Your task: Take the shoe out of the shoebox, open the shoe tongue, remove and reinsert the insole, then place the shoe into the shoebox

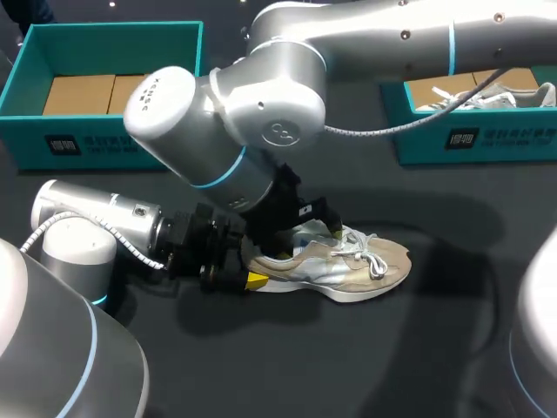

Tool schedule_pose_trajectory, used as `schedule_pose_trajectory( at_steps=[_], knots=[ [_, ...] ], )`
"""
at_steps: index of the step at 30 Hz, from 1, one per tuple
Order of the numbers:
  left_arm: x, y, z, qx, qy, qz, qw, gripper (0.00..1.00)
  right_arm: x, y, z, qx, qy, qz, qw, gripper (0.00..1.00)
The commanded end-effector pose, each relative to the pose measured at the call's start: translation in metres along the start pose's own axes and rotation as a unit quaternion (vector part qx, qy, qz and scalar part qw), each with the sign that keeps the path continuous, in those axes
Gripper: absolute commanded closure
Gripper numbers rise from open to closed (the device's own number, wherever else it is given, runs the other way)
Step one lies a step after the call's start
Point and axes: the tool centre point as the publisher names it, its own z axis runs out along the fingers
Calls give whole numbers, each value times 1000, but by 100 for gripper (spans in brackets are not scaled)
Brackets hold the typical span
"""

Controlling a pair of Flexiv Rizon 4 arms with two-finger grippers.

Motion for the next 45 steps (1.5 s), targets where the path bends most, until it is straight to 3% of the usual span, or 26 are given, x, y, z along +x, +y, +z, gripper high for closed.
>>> schedule_pose_trajectory(
  at_steps=[1, 5, 9, 13, 16, 26, 36, 45],
  knots=[
    [-3, 4, 3, 0, -1, 0, 1000, 100, 5, -6, 4, -2, -24, 262, 965, 0],
    [-3, 4, 3, 0, -1, 0, 1000, 100, 0, -7, 5, -2, -25, 272, 962, 0],
    [-3, 4, 3, 0, -1, 0, 1000, 100, -5, -7, 5, -1, -25, 276, 961, 19],
    [-3, 4, 3, 0, -1, 0, 1000, 100, -10, -6, 3, 0, -28, 278, 960, 23],
    [-3, 4, 3, 0, -1, 0, 1000, 100, -13, -6, 0, 0, -31, 279, 960, 33],
    [-3, 4, 3, 0, -1, 0, 1000, 100, -22, -8, -10, 3, -39, 284, 958, 34],
    [-3, 4, 3, 0, -1, 0, 1000, 100, -23, -11, -18, 14, -33, 288, 957, 43],
    [-3, 4, 3, 0, -1, 0, 1000, 100, -29, -11, -20, 28, -20, 279, 960, 71]
  ],
)
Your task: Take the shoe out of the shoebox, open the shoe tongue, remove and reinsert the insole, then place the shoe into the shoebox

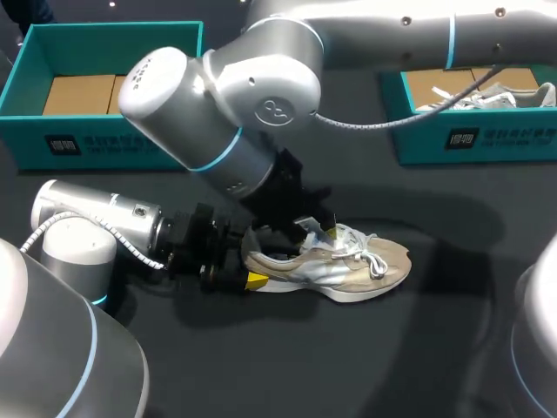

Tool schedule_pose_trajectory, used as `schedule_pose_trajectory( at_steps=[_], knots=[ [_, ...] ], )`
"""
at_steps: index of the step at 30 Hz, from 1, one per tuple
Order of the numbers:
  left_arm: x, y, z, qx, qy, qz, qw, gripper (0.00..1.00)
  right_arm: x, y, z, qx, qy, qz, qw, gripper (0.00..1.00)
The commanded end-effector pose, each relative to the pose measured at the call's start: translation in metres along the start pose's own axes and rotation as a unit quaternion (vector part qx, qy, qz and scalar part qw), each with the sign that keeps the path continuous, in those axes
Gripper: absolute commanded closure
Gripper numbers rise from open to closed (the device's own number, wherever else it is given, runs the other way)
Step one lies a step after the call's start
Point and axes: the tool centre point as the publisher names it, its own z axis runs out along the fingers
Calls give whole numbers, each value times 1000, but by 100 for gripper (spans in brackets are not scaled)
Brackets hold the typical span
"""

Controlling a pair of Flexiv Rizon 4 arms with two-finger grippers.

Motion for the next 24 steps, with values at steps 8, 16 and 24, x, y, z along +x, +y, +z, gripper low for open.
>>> schedule_pose_trajectory(
  at_steps=[8, 16, 24],
  knots=[
    [-3, 4, 3, 0, -1, 0, 1000, 100, -18, -4, -2, 18, 40, 240, 970, 100],
    [-3, 4, 3, 0, -1, 0, 1000, 100, -38, -2, 6, 37, 86, 188, 978, 100],
    [-3, 4, 3, 0, -1, 0, 1000, 100, -59, 1, 18, 39, 122, 158, 979, 100]
  ],
)
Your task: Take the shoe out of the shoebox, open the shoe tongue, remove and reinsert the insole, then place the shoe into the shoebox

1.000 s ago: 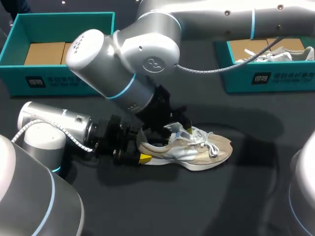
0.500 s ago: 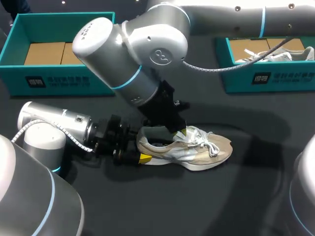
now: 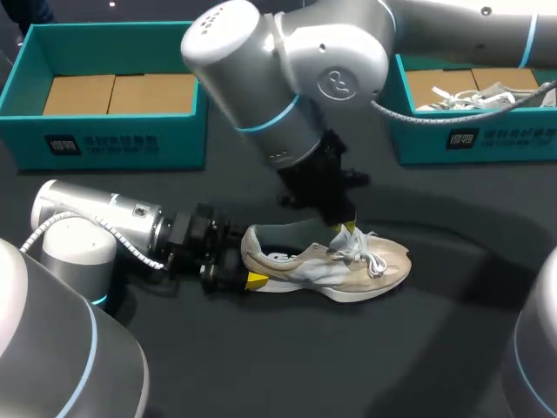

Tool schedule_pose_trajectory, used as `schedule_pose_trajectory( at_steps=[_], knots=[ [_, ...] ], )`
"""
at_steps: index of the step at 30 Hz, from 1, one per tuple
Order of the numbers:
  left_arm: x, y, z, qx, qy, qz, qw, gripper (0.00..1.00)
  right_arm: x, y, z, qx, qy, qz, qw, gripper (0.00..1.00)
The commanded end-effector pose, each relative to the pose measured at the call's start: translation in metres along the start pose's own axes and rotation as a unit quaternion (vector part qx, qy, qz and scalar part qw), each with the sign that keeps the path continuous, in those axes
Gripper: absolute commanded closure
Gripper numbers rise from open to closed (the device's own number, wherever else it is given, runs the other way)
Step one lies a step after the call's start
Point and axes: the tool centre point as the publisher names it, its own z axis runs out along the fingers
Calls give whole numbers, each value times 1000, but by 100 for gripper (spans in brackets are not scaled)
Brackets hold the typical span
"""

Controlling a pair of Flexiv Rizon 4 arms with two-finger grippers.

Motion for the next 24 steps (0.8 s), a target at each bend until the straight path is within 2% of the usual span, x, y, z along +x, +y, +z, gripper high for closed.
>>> schedule_pose_trajectory(
  at_steps=[1, 9, 15, 19, 24],
  knots=[
    [-3, 4, 3, 0, -1, 0, 1000, 100, -16, -1, 9, 2, 66, 88, 994, 100],
    [-3, 4, 3, 0, -1, 0, 1000, 100, -30, 5, 20, 5, 77, 74, 994, 100],
    [-3, 4, 3, 0, -1, 0, 1000, 100, -32, 10, 34, 11, 82, 65, 994, 100],
    [-3, 4, 3, 0, -1, 0, 1000, 100, -31, 14, 44, 9, 82, 62, 995, 85],
    [-3, 4, 3, 0, -1, 0, 1000, 100, -32, 17, 57, 15, 76, 66, 995, 78]
  ],
)
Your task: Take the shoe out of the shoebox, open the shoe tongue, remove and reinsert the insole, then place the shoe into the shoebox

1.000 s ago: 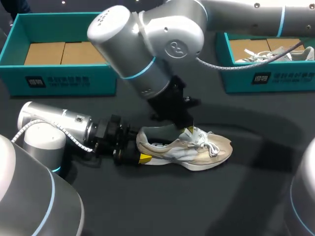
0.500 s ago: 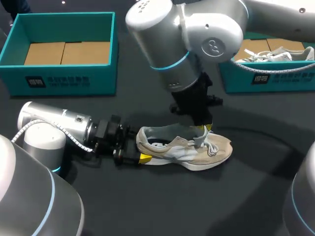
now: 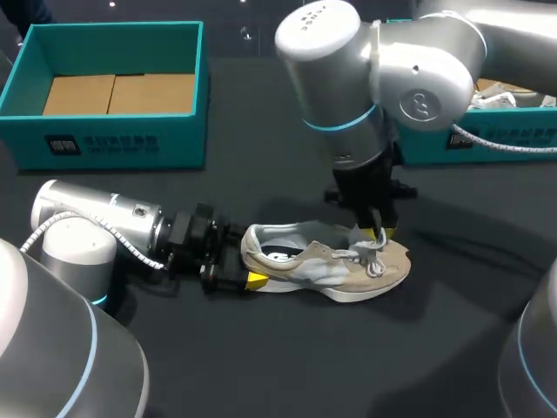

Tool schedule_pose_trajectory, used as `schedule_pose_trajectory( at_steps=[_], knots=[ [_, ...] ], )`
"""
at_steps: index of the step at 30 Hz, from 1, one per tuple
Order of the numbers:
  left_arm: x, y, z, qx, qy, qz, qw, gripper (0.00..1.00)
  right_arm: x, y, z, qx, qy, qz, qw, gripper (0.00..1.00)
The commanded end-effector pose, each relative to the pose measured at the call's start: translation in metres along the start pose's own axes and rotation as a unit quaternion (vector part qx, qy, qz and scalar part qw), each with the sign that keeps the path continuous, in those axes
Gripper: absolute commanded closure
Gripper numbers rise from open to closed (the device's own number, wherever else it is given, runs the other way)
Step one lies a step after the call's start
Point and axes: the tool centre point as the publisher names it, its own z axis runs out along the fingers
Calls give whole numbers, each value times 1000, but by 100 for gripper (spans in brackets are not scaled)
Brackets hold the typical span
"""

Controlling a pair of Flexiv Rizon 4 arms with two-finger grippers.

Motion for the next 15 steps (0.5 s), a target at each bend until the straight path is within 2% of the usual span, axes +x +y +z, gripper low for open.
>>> schedule_pose_trajectory(
  at_steps=[1, 3, 11, 15],
  knots=[
    [-3, 4, 3, 0, -1, 0, 1000, 100, -1, 3, 11, 5, 7, 2, 1000, 77],
    [-3, 4, 3, 0, -1, 0, 1000, 100, -2, 4, 11, 5, -2, 4, 1000, 74],
    [-3, 4, 3, 0, -1, 0, 1000, 100, -11, 6, 16, 16, -24, 22, 999, 52],
    [-3, 4, 3, 0, -1, 0, 1000, 100, -16, 8, 7, 17, -39, 25, 999, 49]
  ],
)
